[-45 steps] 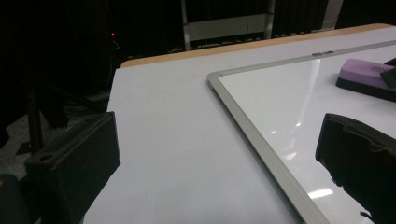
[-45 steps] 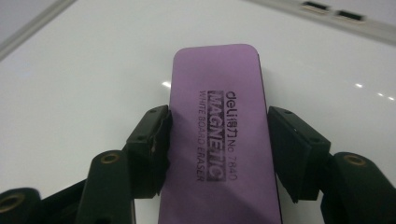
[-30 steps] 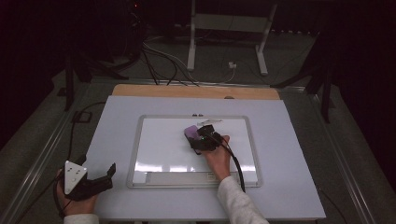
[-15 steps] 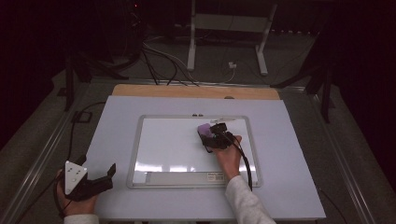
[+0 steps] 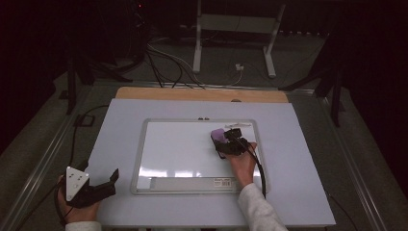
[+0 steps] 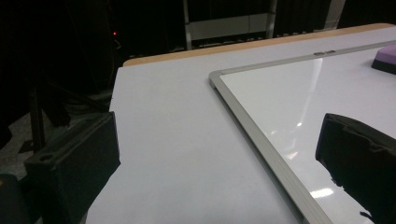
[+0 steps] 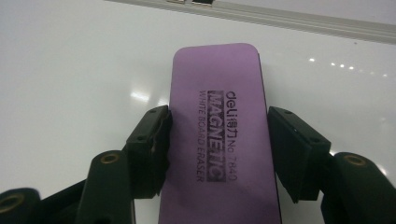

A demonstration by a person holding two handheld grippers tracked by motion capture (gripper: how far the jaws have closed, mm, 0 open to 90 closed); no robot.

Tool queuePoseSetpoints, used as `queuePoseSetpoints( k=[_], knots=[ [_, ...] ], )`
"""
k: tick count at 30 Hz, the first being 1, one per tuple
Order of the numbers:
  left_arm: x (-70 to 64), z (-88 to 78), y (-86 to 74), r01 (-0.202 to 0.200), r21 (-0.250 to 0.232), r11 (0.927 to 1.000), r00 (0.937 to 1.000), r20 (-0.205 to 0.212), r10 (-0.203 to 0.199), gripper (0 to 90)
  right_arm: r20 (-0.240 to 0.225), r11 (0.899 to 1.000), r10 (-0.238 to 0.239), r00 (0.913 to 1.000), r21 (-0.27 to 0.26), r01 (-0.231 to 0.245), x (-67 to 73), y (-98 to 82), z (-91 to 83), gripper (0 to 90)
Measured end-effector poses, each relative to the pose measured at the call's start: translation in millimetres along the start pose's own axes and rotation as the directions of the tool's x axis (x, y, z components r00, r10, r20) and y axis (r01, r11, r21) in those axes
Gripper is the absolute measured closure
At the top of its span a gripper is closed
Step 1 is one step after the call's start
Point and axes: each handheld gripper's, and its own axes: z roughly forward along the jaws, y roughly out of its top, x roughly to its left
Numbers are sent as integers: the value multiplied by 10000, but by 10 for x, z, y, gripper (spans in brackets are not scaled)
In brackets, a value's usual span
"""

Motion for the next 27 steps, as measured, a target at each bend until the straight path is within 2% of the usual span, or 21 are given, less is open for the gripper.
queuePoseSetpoints(
  k=[17,24,27],
  knots=[
    [-18,20,-1,-50,62,10000,10000,36,50,6,175,9998,180,9997,1,-180,-125,-190,-203,417],
    [-21,21,-2,-55,53,10000,10000,44,54,6,28,9997,235,9997,66,-235,-175,-235,-258,412],
    [-16,11,2,-29,18,10000,10000,10,29,6,-94,9997,198,9998,140,-196,-189,-225,-259,371]
  ],
)
